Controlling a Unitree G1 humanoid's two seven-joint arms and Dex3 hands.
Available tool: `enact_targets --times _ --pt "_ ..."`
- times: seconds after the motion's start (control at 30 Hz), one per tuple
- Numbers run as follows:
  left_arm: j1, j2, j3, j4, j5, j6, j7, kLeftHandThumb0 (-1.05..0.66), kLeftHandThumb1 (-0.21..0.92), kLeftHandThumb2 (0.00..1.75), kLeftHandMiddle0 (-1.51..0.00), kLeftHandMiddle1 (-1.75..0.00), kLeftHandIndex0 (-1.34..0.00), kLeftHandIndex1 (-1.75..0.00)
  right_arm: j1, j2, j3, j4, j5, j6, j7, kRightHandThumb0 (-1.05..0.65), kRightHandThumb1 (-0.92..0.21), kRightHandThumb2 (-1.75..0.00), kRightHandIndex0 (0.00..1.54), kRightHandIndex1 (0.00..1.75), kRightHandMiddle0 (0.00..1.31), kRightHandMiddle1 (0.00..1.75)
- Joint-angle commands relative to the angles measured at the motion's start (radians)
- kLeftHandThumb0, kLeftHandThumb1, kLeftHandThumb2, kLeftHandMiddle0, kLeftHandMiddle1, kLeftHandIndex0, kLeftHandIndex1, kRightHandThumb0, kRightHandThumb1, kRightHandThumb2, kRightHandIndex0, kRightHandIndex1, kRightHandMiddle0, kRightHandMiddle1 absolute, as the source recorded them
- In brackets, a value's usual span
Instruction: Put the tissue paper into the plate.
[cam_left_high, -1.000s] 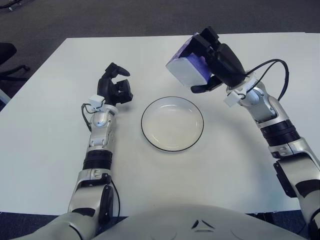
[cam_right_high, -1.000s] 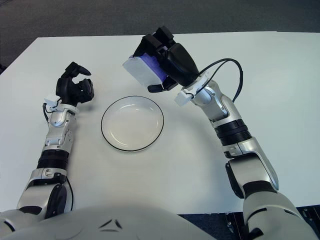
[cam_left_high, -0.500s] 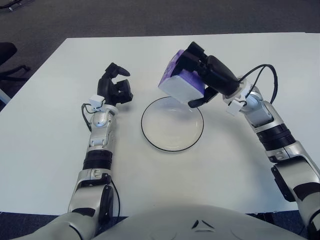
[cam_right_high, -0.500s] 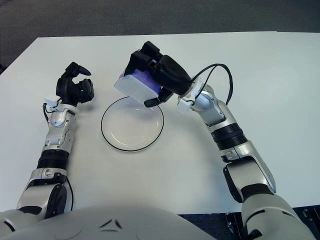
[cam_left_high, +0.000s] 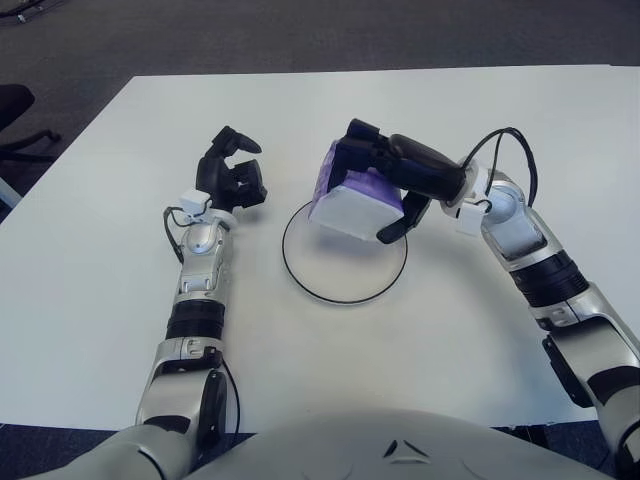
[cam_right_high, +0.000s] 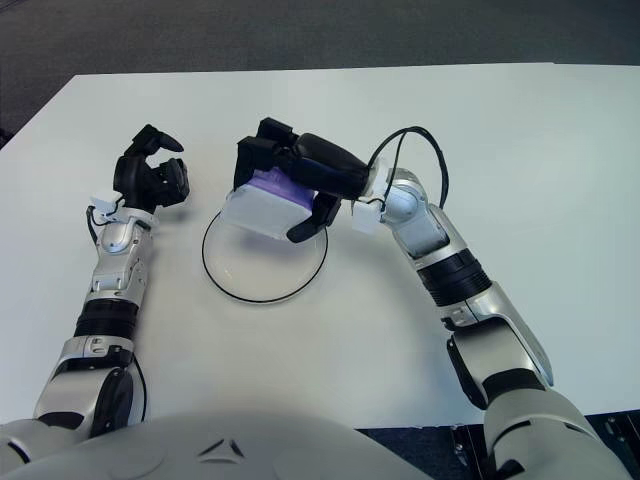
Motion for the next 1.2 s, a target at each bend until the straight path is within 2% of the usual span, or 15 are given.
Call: enact_targets --times 0.0,0.2,0.33,0.4,0.5,0.53,0.57,0.63,0.73,0.8,0.87,0.93,1.0,1.13,1.17 --pt "0.218 -0.082 -0.021 0.134 0.013 0.018 0.019 -0.48 0.32 1.32 -1.29 -1.75 -0.62 -1.75 -0.001 -0.004 -0.008 -0.06 0.053 0.071 0.071 0.0 -0.07 -1.55 0.83 1.6 0.58 1.75" --pt "0.219 -0.079 -0.02 0.145 0.009 0.021 0.014 -0.48 0.31 1.32 -1.29 -1.75 -0.62 -1.75 0.017 0.021 -0.025 -0.083 0.028 0.104 0.076 0.0 -0.1 -1.54 0.76 1.68 0.57 1.75" --pt "0.222 -0.082 -0.017 0.144 -0.002 0.029 0.008 -0.48 0.32 1.31 -1.28 -1.75 -0.61 -1.75 0.03 0.029 -0.035 -0.091 0.011 0.106 0.066 0.0 -0.12 -1.5 0.75 1.73 0.6 1.64" --pt "0.224 -0.086 -0.015 0.141 -0.011 0.032 0.003 -0.48 0.33 1.3 -1.27 -1.75 -0.61 -1.75 0.036 0.033 -0.038 -0.091 -0.013 0.09 0.053 0.0 -0.33 -1.23 0.6 1.74 0.51 1.55" --pt "0.226 -0.09 -0.013 0.136 -0.02 0.035 -0.001 -0.47 0.33 1.3 -1.27 -1.75 -0.6 -1.75 0.03 0.03 -0.036 -0.08 -0.033 0.057 0.058 0.0 -0.7 -0.78 0.33 1.72 0.31 1.58" --pt "0.226 -0.091 -0.012 0.135 -0.023 0.037 -0.003 -0.47 0.34 1.29 -1.27 -1.75 -0.6 -1.75 0.025 0.03 -0.034 -0.073 -0.033 0.041 0.064 0.0 -0.78 -0.68 0.28 1.71 0.26 1.6" --pt "0.226 -0.091 -0.012 0.134 -0.026 0.038 -0.004 -0.47 0.34 1.29 -1.26 -1.75 -0.6 -1.75 0.023 0.029 -0.033 -0.068 -0.033 0.03 0.068 -0.05 -0.7 -0.73 0.23 1.66 0.22 1.56" --pt "0.226 -0.092 -0.012 0.131 -0.03 0.038 -0.008 -0.47 0.34 1.29 -1.26 -1.75 -0.6 -1.75 0.019 0.028 -0.032 -0.063 -0.038 0.019 0.07 -0.17 -0.45 -0.99 0.1 1.48 0.1 1.44" --pt "0.225 -0.091 -0.013 0.131 -0.03 0.037 -0.008 -0.47 0.34 1.29 -1.26 -1.75 -0.59 -1.75 0.015 0.031 -0.036 -0.053 -0.047 -0.003 0.064 -0.27 -0.33 -1.09 0.03 1.27 0.03 1.32" --pt "0.224 -0.09 -0.013 0.132 -0.028 0.036 -0.006 -0.47 0.34 1.29 -1.26 -1.75 -0.59 -1.75 0.01 0.031 -0.038 -0.044 -0.051 -0.017 0.062 -0.32 -0.3 -1.09 0.02 1.15 0.02 1.23" --pt "0.223 -0.09 -0.014 0.132 -0.022 0.037 0.002 -0.47 0.34 1.29 -1.26 -1.75 -0.59 -1.75 0.002 0.027 -0.04 -0.034 -0.059 -0.031 0.063 -0.39 -0.3 -1.05 0.01 0.95 0.01 1.05" --pt "0.222 -0.09 -0.014 0.132 -0.016 0.038 0.011 -0.47 0.34 1.29 -1.26 -1.75 -0.59 -1.75 -0.003 0.024 -0.042 -0.026 -0.065 -0.039 0.063 -0.51 -0.37 -0.95 0.0 0.64 0.0 0.84" --pt "0.223 -0.092 -0.012 0.127 -0.007 0.052 0.034 -0.47 0.34 1.29 -1.25 -1.75 -0.6 -1.75 -0.014 0.018 -0.042 -0.008 -0.082 -0.053 0.066 -0.56 -0.43 -0.89 0.0 0.48 0.0 0.72" --pt "0.228 -0.097 -0.009 0.111 -0.003 0.084 0.062 -0.47 0.34 1.29 -1.23 -1.75 -0.6 -1.75 -0.021 0.019 -0.044 0.014 -0.109 -0.075 0.061 -0.72 -0.64 -0.68 0.0 0.14 0.0 0.43" --pt "0.23 -0.098 -0.009 0.106 -0.004 0.09 0.066 -0.47 0.34 1.29 -1.23 -1.75 -0.6 -1.75 -0.021 0.021 -0.044 0.018 -0.113 -0.08 0.059 -0.74 -0.65 -0.65 0.0 0.11 0.0 0.39"
